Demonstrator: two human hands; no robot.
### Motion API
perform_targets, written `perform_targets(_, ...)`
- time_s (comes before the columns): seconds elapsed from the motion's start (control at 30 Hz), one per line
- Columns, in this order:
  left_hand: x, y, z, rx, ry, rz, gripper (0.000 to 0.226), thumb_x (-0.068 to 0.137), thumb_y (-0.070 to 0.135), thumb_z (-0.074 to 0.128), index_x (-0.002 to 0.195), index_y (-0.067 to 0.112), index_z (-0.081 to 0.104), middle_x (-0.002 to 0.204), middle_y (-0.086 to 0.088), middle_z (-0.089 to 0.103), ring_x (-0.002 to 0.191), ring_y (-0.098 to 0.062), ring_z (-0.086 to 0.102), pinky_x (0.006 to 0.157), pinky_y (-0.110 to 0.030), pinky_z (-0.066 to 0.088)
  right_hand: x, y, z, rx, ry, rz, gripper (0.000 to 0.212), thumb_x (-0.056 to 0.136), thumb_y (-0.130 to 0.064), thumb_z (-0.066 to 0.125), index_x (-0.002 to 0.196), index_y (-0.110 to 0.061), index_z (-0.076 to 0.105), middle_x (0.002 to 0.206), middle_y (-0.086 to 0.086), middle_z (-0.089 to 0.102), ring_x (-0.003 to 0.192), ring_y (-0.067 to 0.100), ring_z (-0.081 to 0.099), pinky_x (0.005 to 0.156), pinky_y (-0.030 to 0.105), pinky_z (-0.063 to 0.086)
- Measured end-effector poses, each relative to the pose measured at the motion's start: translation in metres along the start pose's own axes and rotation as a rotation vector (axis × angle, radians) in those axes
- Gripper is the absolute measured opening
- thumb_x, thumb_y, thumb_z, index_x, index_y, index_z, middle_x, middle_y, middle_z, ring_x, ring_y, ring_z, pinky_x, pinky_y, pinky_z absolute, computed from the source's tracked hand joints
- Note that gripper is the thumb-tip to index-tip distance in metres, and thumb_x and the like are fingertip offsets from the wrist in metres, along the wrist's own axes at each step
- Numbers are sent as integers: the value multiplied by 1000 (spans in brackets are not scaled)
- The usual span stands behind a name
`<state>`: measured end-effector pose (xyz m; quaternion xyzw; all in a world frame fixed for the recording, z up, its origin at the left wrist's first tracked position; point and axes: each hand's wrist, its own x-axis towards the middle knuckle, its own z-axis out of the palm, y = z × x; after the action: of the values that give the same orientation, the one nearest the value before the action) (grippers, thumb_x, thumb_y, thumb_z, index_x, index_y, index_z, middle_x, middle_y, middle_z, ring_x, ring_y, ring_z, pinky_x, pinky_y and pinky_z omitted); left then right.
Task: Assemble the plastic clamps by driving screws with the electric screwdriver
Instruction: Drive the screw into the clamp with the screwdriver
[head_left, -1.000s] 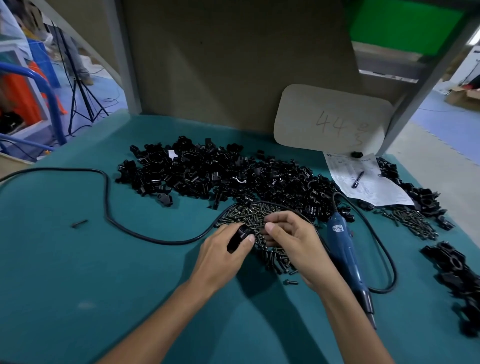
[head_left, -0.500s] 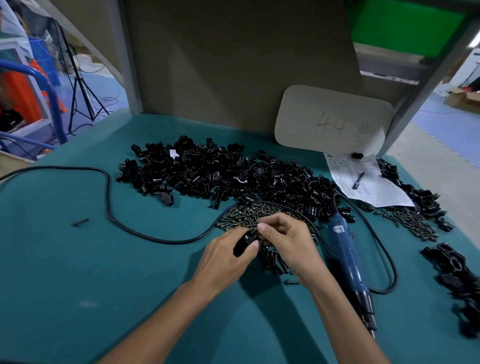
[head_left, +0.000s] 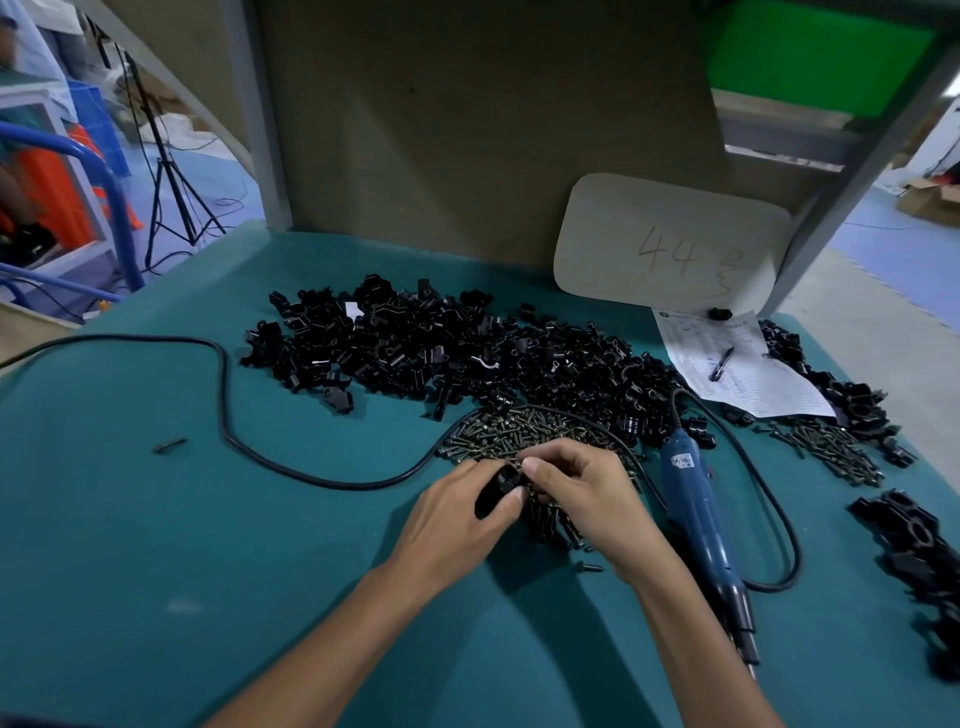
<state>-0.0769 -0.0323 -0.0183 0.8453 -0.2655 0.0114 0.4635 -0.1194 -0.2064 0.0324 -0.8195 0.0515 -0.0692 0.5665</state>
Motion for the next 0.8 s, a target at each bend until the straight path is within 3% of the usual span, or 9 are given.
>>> perform_targets(0.1,-1,1,-1,37,-11,8,37,93,62,43,123,44,53,101,18,56,93,-2,56,79,-31,51,0,-3,-6,-110,-53,12,11,98,-20,68,101,-26,77,88,-10,76,83,6,69,78,32,56)
perform_targets(0.2,-2,3,-2,122,-20,41,38,93,57,44,128,43,53,100,17,51,91,-3,50,77,-28,49,-1,-9,-9,-356,-88,-12,13,101,-34,63,91,-28,70,73,-18,68,66,-2,60,59,17,43)
perform_targets(0.27,-1,5,-2,200,-34,80,44,93,52,46,134,37,54,102,15,51,92,-3,45,76,-27,47,-3,-10,-7,-557,-111,-41,26,104,-41,53,84,-26,59,66,-9,61,61,3,54,53,22,37)
perform_targets(0.33,0,6,-2,268,-60,107,49,92,50,46,136,32,54,104,12,52,96,-6,44,76,-30,48,-6,-11,-6,-627,-149,-59,34,107,-42,45,78,-25,50,66,-5,55,62,6,51,57,24,36)
perform_targets(0.5,3,7,-4,341,-92,169,40,92,50,47,123,27,59,103,11,54,97,-10,46,74,-36,50,-11,-13,-17,-510,-304,-1,32,108,-34,45,78,-26,50,70,-8,56,62,1,49,59,21,38)
perform_targets(0.8,5,7,-7,436,47,368,27,84,36,55,101,18,66,84,5,55,77,-16,51,49,-32,48,-9,-5,-13,-358,-328,15,44,109,-38,41,67,-25,41,56,-17,43,55,2,36,55,23,32)
